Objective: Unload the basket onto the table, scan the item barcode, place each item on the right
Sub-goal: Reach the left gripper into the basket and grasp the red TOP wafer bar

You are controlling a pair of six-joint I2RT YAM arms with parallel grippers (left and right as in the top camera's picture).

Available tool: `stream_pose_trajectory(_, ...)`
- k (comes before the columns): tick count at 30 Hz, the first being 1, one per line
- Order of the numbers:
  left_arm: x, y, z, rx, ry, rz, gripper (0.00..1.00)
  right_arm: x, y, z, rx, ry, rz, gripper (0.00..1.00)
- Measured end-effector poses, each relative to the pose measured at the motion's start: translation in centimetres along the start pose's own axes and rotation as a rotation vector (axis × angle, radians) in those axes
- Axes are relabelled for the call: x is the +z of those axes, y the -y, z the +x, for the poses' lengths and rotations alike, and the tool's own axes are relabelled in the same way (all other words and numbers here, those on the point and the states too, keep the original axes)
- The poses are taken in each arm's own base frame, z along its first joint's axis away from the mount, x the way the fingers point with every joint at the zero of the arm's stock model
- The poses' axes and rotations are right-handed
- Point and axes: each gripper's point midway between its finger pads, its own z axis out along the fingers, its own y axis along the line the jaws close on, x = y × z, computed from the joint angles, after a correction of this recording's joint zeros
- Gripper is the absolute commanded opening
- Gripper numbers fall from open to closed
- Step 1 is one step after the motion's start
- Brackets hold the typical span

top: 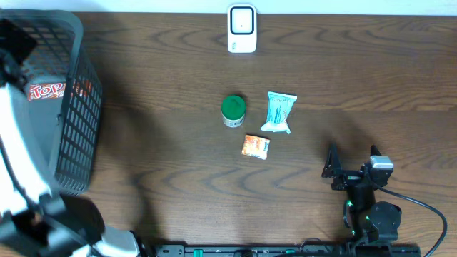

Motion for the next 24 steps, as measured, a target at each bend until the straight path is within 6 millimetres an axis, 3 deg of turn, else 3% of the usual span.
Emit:
stream_pose_trajectory(4, 6.0, 0.0, 2.9, 0.008, -0.081, -0.031, 0.98, 0.0, 0.0, 0.0, 0.0, 0.0, 0.0, 0.99)
stream_pose_trajectory(10, 11.8, -0.2, 6.3, 0.019, -0.147, -0.057, 0.98, 0.0, 0.0, 0.0, 0.0, 0.0, 0.0, 0.99)
stream_pose_trajectory(24, 19.3, -1.4, 12.3, 0.022, -0.246, -0.086, 0.98, 0.0, 0.0, 0.0, 0.0, 0.0, 0.0, 0.99)
